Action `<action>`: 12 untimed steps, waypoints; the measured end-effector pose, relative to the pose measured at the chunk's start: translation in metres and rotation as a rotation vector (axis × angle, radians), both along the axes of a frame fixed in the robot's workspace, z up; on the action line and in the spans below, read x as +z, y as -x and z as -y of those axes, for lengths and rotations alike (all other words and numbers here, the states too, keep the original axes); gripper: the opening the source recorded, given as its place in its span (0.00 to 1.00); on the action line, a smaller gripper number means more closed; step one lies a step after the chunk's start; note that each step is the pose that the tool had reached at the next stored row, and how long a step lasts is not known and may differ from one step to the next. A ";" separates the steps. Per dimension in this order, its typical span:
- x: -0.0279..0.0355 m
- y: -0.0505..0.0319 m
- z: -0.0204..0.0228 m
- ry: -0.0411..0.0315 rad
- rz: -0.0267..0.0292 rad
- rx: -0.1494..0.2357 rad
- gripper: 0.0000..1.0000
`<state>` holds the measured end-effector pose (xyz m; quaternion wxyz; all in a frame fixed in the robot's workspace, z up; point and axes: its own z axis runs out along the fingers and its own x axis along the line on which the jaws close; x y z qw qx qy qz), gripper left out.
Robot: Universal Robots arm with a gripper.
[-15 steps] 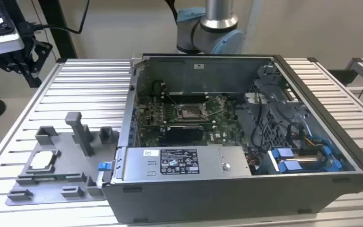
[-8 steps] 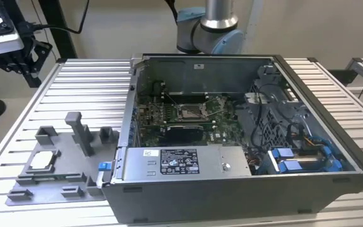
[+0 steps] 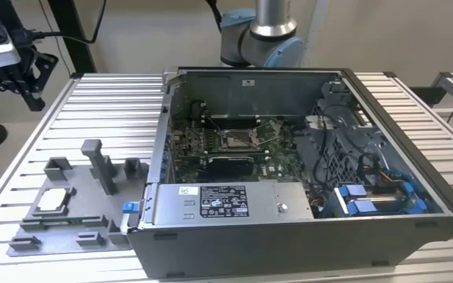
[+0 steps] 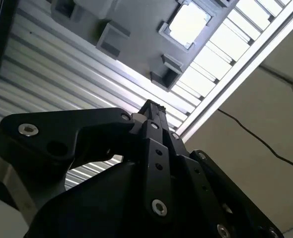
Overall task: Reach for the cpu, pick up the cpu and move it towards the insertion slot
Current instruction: 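Reach for the cpu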
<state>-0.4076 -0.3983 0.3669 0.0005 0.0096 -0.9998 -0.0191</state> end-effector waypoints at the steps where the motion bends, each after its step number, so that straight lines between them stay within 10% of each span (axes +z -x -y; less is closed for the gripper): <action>1: 0.0000 0.0008 0.0028 0.0000 0.0001 0.000 0.00; 12: -0.0005 0.0012 0.0366 0.0000 0.0000 0.000 0.00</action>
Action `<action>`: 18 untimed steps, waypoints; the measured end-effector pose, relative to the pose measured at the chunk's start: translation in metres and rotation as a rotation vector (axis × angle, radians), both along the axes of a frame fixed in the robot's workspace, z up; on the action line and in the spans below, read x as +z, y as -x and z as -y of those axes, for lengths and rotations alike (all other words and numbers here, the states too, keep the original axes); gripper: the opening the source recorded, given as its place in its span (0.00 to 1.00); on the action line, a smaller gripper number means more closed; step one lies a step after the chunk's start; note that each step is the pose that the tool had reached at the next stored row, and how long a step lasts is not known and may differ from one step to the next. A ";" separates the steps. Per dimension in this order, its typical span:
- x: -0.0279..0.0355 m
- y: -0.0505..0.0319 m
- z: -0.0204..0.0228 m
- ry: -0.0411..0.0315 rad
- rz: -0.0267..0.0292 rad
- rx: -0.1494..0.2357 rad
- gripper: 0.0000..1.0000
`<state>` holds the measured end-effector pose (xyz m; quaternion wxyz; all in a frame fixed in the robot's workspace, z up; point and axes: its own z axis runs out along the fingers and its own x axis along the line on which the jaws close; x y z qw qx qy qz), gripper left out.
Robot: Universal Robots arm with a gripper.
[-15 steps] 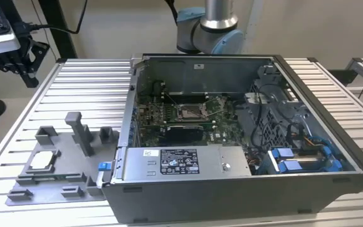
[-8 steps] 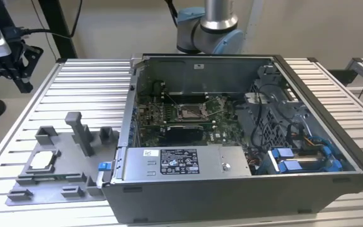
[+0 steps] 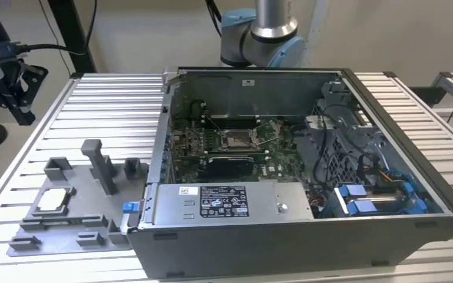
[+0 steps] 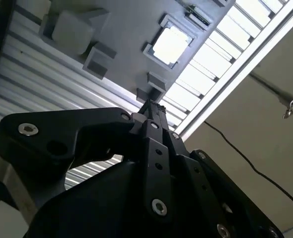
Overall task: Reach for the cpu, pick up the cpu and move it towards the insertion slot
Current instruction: 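Reach for the cpu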
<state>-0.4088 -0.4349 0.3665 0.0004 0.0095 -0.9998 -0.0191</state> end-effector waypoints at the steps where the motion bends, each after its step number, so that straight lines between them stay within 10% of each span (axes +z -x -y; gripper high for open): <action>1: -0.0001 0.0000 0.0014 0.0000 0.0000 0.000 0.00; 11: 0.0000 0.0000 0.0020 0.0000 0.0000 0.000 0.00; 12: -0.0001 0.0000 0.0020 0.0000 0.0000 0.000 1.00; 18: -0.0001 0.0000 0.0022 0.0000 0.0000 0.000 1.00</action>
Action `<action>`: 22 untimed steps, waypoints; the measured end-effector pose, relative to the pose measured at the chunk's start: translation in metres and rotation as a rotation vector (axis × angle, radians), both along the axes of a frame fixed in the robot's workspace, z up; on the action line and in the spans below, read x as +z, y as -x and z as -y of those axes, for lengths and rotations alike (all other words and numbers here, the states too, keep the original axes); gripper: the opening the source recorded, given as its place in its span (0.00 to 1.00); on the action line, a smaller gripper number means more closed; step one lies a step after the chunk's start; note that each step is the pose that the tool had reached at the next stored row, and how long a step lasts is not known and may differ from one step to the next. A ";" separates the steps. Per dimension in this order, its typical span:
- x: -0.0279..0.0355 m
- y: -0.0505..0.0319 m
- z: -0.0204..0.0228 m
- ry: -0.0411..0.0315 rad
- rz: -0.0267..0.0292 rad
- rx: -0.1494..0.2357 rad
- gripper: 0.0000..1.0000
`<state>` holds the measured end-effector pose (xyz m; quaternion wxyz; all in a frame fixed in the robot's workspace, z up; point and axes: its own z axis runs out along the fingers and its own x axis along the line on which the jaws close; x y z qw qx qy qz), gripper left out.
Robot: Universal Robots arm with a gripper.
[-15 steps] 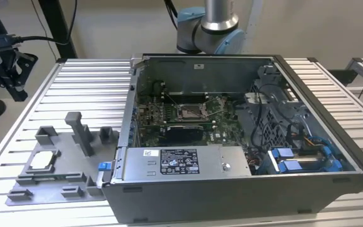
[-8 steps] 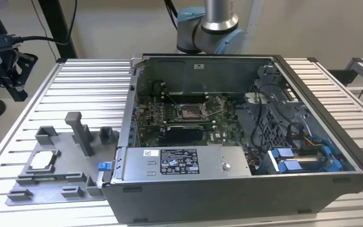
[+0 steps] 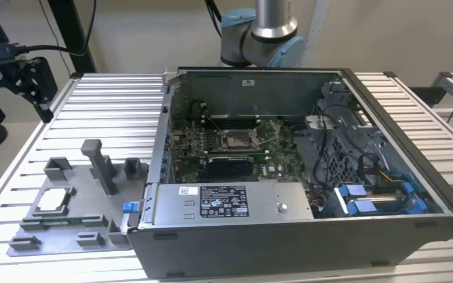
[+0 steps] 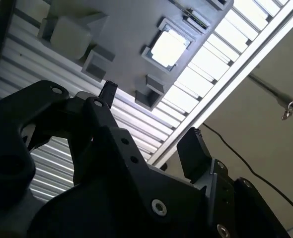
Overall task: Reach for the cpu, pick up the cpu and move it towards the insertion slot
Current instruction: 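Pick up the cpu and move it towards the insertion slot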
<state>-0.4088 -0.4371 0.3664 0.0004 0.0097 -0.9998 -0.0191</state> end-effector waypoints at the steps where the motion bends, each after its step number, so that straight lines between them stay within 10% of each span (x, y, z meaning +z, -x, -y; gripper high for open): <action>1: 0.0000 0.0000 0.0001 0.0000 0.0000 0.000 1.00; 22: -0.0160 -0.0001 0.0001 0.0001 -0.0001 0.000 1.00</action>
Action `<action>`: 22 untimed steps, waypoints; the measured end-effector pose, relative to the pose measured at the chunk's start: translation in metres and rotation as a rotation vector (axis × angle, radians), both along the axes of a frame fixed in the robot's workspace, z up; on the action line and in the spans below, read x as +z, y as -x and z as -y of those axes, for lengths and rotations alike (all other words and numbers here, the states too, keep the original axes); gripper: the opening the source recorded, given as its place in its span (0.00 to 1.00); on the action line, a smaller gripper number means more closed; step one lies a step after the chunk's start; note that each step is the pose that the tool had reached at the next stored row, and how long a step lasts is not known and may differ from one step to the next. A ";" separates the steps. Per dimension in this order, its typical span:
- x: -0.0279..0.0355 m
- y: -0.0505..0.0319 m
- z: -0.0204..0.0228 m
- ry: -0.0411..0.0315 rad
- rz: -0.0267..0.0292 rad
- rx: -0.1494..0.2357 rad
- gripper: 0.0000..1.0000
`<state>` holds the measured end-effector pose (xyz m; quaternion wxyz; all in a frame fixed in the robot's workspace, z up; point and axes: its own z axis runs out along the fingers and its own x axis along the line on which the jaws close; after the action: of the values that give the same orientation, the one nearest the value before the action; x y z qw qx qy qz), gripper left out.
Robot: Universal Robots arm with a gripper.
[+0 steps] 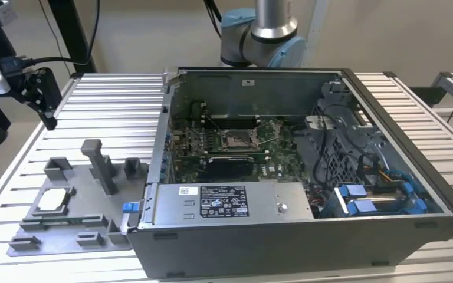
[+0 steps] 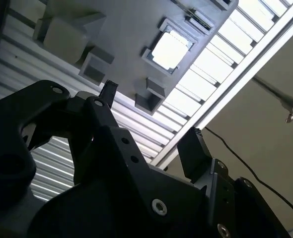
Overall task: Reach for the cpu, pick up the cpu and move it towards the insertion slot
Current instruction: 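Pick up the cpu and move it towards the insertion slot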
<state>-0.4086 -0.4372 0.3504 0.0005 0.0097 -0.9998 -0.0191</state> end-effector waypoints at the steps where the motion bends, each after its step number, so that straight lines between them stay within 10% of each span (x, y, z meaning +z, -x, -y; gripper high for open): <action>1: -0.0011 0.0000 0.0000 0.0000 0.0000 0.000 1.00; 22: -0.0314 0.0021 0.0003 0.0000 0.0002 0.000 1.00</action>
<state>-0.4108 -0.4376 0.3190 0.0004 0.0097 -0.9998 -0.0191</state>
